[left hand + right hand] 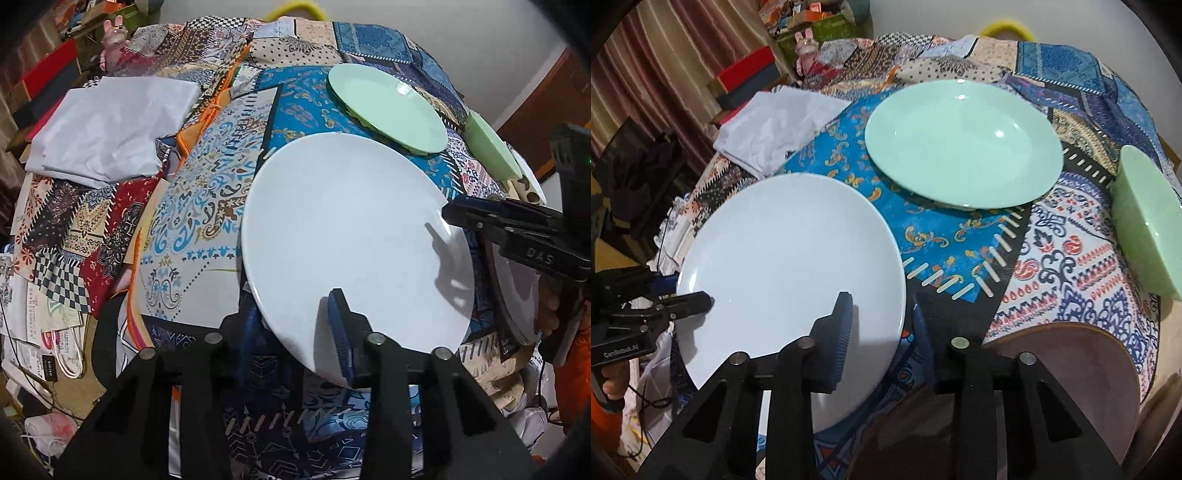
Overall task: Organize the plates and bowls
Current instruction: 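Move both tools to the white plate and close them on its rim, then lift the white plate and carry it over the purple plate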
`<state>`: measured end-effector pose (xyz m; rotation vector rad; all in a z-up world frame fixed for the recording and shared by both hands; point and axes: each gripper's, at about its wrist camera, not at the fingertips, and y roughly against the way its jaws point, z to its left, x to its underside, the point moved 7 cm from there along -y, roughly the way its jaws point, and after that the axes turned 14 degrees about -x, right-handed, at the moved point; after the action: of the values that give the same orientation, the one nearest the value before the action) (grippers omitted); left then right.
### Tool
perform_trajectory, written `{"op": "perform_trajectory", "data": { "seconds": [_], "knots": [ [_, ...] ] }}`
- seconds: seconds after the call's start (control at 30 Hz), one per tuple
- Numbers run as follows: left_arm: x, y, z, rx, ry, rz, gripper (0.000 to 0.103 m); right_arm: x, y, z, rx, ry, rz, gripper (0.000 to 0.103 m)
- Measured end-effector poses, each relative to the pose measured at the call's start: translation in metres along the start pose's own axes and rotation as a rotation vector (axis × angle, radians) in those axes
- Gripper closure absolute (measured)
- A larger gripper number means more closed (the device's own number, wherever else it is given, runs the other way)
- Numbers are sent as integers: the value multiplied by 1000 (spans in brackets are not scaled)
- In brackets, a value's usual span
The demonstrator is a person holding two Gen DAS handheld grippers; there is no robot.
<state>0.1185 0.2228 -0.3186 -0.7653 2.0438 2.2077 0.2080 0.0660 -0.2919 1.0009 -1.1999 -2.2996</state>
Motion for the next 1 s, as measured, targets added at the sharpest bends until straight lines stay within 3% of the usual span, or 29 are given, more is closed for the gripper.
{"op": "perform_trajectory", "data": {
  "seconds": [0.4,1.0],
  "knots": [
    [-1,-2,-2,9,19,-4,68,-6,-12,-1,-4,8,33,71],
    [-3,16,5,7,83,-36,68,-2,14,7,-31,-51,-53,77]
  ]
}}
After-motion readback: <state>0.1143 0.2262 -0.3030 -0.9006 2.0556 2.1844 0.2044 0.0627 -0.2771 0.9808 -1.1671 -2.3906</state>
